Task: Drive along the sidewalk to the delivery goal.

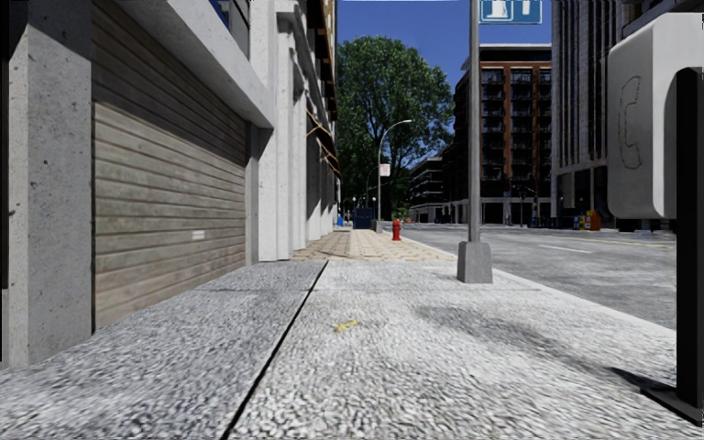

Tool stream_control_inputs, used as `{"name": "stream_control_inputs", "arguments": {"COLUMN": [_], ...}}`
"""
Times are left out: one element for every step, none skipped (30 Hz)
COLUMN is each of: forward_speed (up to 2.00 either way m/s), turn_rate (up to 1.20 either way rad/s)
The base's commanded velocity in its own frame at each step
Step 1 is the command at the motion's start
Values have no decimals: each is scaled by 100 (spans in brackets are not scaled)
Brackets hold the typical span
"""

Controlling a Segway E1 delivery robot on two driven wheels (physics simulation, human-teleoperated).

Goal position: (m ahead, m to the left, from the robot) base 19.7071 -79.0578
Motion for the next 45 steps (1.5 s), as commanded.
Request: {"name": "stream_control_inputs", "arguments": {"forward_speed": [200,200,200,200,200,200,200,200,200,200,200,200,200,200,200,200,200,200,200,200,200,200,200,200,200,200,200,200,200,200,200,200,200,200,200,200,200,200,200,200,200,200,200,200,200], "turn_rate": [0,0,0,0,0,0,0,0,0,0,0,0,0,0,0,0,0,0,0,0,0,0,0,0,0,0,0,0,0,0,0,0,0,0,0,0,0,0,0,0,0,0,0,0,0]}}
